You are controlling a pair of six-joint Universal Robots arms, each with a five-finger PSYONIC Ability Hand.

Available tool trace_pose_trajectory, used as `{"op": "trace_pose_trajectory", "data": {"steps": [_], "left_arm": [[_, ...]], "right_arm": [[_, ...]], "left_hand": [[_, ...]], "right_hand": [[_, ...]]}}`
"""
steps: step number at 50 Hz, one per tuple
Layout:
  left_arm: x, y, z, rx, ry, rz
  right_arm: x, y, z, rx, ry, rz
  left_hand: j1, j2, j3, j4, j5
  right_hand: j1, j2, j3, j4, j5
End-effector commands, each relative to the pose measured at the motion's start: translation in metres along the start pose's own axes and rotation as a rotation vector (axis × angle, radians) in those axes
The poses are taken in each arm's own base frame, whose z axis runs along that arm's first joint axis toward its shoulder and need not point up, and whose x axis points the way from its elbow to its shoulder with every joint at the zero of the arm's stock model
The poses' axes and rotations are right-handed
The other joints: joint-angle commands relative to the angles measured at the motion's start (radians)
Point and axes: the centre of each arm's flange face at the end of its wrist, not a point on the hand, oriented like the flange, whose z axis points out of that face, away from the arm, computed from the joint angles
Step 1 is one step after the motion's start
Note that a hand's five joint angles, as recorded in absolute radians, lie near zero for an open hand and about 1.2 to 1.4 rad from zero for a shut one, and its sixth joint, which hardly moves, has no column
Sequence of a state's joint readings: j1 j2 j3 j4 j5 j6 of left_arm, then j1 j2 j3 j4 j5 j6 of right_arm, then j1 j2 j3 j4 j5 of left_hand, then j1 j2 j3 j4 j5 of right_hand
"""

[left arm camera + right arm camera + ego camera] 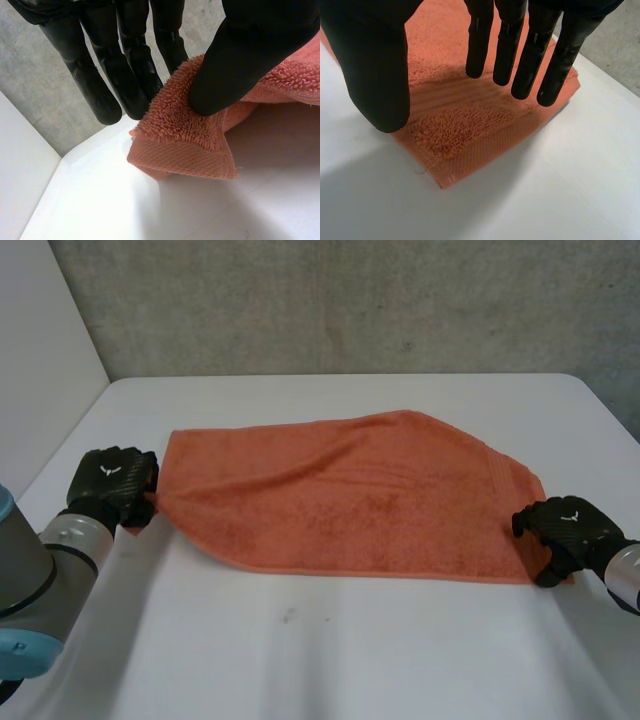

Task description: Fold the laundry

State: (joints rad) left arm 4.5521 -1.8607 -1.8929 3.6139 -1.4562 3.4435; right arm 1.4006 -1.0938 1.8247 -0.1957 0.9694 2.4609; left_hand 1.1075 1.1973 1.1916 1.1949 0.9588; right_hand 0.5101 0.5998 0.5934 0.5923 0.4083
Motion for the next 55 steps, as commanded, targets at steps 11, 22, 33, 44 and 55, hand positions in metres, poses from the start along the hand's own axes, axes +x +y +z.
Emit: {"op": "trace_pose_trajectory", "data": {"steps": [11, 22, 33, 44, 55], "left_arm": [[0.0, 0.0, 0.0, -0.001, 0.0, -0.001], [0.0, 0.001, 0.0, -0.002, -0.003, -0.002], [-0.001, 0.001, 0.0, -0.002, -0.003, -0.002], [-0.001, 0.001, 0.0, -0.006, -0.003, -0.002], [-0.001, 0.001, 0.0, -0.006, -0.005, -0.004]], "right_arm": [[0.007, -0.001, 0.005, 0.008, 0.028, -0.037], [0.017, -0.003, 0.01, 0.024, 0.088, -0.071], [0.015, -0.003, 0.018, 0.023, 0.082, -0.079], [0.013, -0.002, 0.023, 0.016, 0.085, -0.082], [0.015, -0.003, 0.024, 0.033, 0.097, -0.08]], "left_hand": [[0.289, 0.199, 0.205, 0.201, 0.263], [0.289, 0.199, 0.205, 0.201, 0.263], [0.289, 0.199, 0.205, 0.201, 0.263], [0.289, 0.199, 0.205, 0.201, 0.263], [0.289, 0.199, 0.205, 0.201, 0.263]], "right_hand": [[0.174, 0.084, 0.09, 0.092, 0.101], [0.188, 0.099, 0.105, 0.106, 0.116], [0.203, 0.113, 0.12, 0.121, 0.13], [0.481, 0.392, 0.398, 0.399, 0.409], [0.886, 0.796, 0.803, 0.804, 0.813]]}}
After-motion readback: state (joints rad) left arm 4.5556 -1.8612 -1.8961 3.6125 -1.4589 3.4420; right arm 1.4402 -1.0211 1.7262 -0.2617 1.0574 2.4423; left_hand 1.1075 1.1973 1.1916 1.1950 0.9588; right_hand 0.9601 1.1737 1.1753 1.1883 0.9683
